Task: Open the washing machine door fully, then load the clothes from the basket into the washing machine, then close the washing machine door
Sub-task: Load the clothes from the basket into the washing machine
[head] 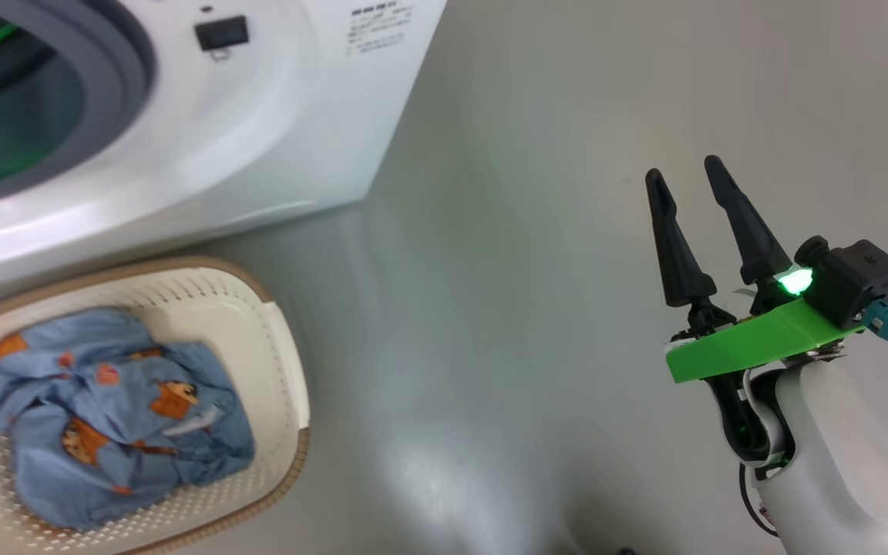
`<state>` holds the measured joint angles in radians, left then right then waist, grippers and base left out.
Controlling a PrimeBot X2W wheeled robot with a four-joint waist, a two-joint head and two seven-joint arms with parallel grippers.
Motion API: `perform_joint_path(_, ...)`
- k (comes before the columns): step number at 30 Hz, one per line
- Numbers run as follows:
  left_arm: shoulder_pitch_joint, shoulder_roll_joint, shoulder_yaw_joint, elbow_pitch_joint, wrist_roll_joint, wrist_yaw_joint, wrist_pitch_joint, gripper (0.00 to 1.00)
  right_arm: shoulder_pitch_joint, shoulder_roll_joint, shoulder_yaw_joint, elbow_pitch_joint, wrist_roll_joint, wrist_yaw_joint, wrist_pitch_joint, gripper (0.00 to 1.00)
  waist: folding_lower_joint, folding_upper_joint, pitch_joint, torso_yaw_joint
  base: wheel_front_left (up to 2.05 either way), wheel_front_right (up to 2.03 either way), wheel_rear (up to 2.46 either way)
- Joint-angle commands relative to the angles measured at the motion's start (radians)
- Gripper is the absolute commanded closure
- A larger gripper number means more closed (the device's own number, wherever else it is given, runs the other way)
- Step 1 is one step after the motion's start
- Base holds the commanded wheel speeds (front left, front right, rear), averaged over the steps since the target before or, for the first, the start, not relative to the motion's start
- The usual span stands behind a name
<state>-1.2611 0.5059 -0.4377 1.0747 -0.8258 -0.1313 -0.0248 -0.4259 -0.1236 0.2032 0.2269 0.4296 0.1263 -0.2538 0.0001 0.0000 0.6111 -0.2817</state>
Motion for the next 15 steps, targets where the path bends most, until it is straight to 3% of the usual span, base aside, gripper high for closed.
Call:
perform_joint_path(1,0.035,0.037,0.003,-0.034,-0.005,0.001,-0.035,0.0,0.013,-0.017,0.02,-0.013,-0.004,0.004,-0.008,0.0,-0.0001,0.0,-0.061,0.035,0.0,0.0,0.0)
perform_joint_path(8,0.2,-0.008,-0.041,-0.075,-0.036,0.001,-0.163,0.0,0.04,-0.04,0.024,0.016,0.008,0.004,-0.008,0.0,-0.0001,0.0,-0.195,0.078,0.0,0.0,0.0)
perform_joint_path(15,0.384,-0.056,-0.063,-0.106,-0.056,0.001,-0.225,0.0,0.091,-0.069,0.036,0.047,0.027,0.004,-0.008,0.0,-0.0001,0.0,-0.356,0.123,0.0,0.0,0.0)
